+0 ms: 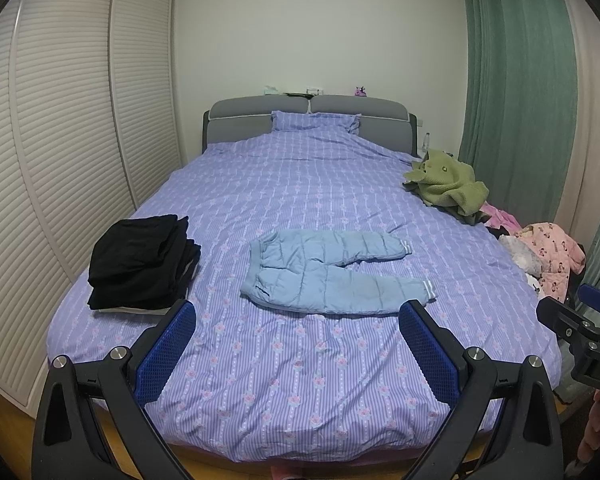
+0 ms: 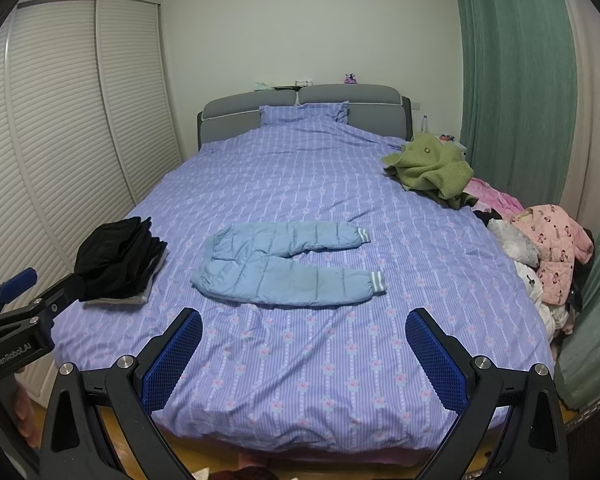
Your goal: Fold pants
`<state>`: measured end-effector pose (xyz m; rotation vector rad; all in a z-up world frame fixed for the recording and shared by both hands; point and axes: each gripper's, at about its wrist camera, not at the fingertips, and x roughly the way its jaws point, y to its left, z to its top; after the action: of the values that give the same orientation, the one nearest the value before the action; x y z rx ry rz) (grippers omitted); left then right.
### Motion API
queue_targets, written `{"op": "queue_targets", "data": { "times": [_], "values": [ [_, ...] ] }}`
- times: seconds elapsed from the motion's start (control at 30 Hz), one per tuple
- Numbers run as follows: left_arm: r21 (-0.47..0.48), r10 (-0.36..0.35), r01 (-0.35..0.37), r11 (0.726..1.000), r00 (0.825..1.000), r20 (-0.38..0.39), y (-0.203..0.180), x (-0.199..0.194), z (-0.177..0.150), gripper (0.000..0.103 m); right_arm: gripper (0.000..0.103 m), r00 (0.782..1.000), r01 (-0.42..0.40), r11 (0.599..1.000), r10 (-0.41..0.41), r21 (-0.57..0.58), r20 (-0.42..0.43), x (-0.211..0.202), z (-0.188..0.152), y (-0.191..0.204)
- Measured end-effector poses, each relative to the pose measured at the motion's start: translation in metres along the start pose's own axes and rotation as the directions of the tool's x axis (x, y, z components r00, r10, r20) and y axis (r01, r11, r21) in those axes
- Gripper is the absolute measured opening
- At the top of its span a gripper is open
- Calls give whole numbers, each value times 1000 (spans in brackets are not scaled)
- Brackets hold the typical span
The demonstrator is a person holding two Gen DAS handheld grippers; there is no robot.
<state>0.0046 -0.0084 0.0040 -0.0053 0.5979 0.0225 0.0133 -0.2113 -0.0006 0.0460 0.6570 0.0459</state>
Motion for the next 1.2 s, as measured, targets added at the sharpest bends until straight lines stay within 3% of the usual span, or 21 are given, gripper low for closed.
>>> {"op": "queue_targets", "data": {
  "times": [0.4, 0.7, 0.97, 1.2],
  "values": [
    [15, 8, -8, 1000, 1000, -5, 0, 10, 9, 103, 103, 1000, -1, 1000, 1, 7, -5, 10, 4, 5],
    [16, 20, -19, 1000, 998, -51, 10, 42, 14, 103, 103, 999, 5, 1000, -5, 15, -48, 40, 13, 9],
    [23, 40, -37, 999, 989, -142, 33, 118, 15, 103, 103, 991, 53, 998, -47, 46, -129, 104, 13, 10],
    [27, 13, -6, 1000, 966, -257, 62, 210, 23, 103, 103, 970, 149, 981, -121, 122, -212, 177, 15, 6]
  ]
}}
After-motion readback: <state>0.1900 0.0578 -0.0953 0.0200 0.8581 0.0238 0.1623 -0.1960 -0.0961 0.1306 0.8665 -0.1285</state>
